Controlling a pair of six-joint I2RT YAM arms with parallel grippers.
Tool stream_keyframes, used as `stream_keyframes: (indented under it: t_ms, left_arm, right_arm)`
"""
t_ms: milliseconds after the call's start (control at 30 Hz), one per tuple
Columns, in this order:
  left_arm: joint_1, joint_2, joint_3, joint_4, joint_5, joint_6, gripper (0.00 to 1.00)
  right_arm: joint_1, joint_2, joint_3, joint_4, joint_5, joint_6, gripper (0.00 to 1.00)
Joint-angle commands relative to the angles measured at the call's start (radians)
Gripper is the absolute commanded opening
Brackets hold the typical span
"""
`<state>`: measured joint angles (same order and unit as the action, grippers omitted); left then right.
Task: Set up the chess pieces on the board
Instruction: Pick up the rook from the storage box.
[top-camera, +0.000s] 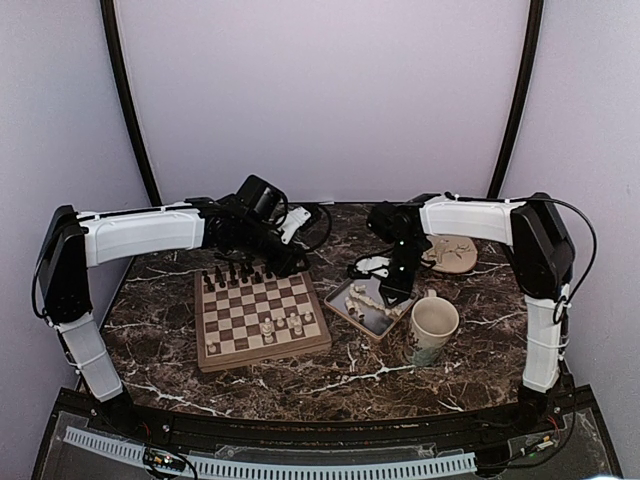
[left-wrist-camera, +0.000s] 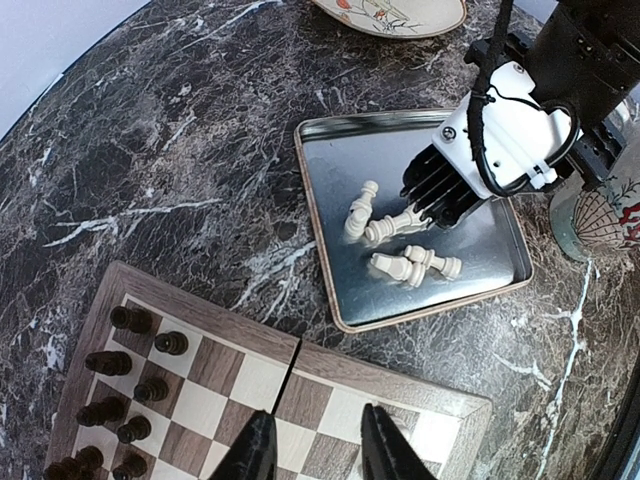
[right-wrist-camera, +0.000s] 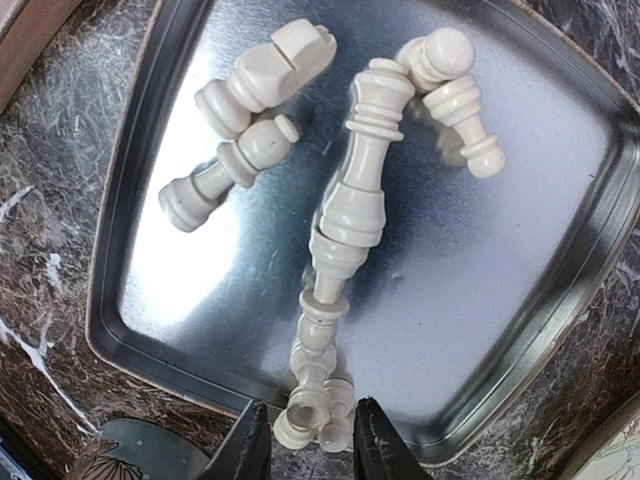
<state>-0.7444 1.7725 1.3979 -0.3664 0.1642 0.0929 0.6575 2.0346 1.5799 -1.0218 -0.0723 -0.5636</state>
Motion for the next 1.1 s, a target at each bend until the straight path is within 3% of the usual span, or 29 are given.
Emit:
stream_keyframes:
  t_ms: [0,167,433,667,1067]
  left_arm:
    - [0.002,-0.029,-0.019,0.017,0.007,-0.003,0.31]
    - [0.002,-0.027,-0.018,0.018,0.008,-0.004,0.31]
    - [0.0,-0.018,-0.017,0.011,0.014,-0.005,0.3]
    - [0.0,-0.018,-0.019,0.01,0.015,-0.007,0.3]
    - [0.0,-0.019,-0.018,0.034,0.034,-0.028,0.3]
  right_arm:
    - [0.002,0.011,0.026,-0.025,0.043,0.007,0.28]
    - [0.002,0.023,0.025,-0.027,0.041,0.008,0.21]
    - [0.003,0.045,0.039,-0.009,0.016,0.02,0.18]
    - [0.002,0.04,0.068,-0.028,0.013,0.024,0.04]
    - [-0.001,-0.053,0.114,-0.062,-0.038,0.039,0.02]
